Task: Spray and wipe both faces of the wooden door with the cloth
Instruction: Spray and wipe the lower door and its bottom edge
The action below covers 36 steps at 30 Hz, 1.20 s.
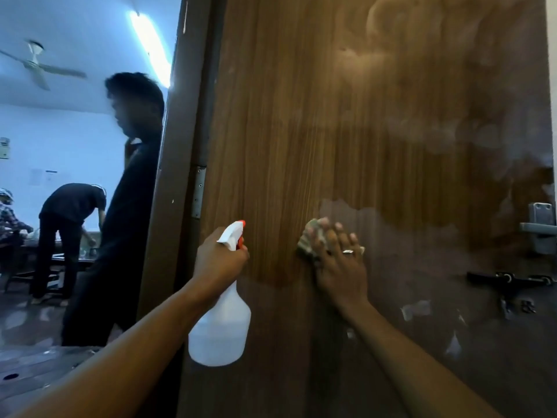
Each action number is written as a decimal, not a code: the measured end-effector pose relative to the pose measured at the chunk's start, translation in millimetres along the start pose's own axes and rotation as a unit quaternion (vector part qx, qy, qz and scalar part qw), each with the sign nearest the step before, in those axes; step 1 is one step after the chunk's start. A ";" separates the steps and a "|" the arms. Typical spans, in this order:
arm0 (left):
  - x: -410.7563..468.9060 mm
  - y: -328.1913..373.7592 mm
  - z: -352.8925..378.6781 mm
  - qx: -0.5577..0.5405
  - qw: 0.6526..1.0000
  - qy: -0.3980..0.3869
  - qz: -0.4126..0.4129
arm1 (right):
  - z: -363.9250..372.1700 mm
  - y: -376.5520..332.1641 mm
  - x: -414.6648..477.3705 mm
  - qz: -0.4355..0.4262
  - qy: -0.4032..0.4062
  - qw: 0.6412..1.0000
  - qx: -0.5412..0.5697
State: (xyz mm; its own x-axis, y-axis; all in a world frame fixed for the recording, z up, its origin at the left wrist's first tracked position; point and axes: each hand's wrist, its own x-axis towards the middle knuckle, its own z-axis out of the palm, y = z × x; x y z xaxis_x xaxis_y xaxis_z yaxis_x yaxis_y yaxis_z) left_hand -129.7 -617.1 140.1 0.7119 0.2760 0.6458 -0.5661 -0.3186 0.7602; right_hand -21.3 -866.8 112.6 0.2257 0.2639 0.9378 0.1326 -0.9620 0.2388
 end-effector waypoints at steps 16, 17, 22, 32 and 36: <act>-12.9 36.1 35.3 -0.004 1.000 0.011 -0.011 | -4.5 46.8 -16.7 -0.034 -0.023 0.999 0.020; -12.1 36.4 38.4 -0.006 1.000 0.009 -0.007 | -8.9 61.3 -17.1 0.023 -0.024 0.999 0.024; -12.1 38.9 53.0 0.001 0.999 -0.017 0.027 | -30.6 78.0 53.9 0.193 -0.003 0.980 0.052; -24.0 40.1 88.9 -0.003 0.998 -0.049 0.033 | -15.0 111.4 -26.2 0.062 -0.031 0.997 0.018; -25.3 39.8 106.8 -0.002 0.998 -0.061 0.033 | -27.1 153.5 -10.8 0.228 -0.020 0.973 0.030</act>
State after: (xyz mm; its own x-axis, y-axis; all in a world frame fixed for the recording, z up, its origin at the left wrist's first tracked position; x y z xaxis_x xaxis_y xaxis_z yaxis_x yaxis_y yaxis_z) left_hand -125.9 -733.6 146.6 0.7180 0.1420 0.6814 -0.6153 -0.3282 0.7167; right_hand -29.6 -1019.2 146.0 0.3122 -0.1850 0.9318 0.0654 -0.9744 -0.2153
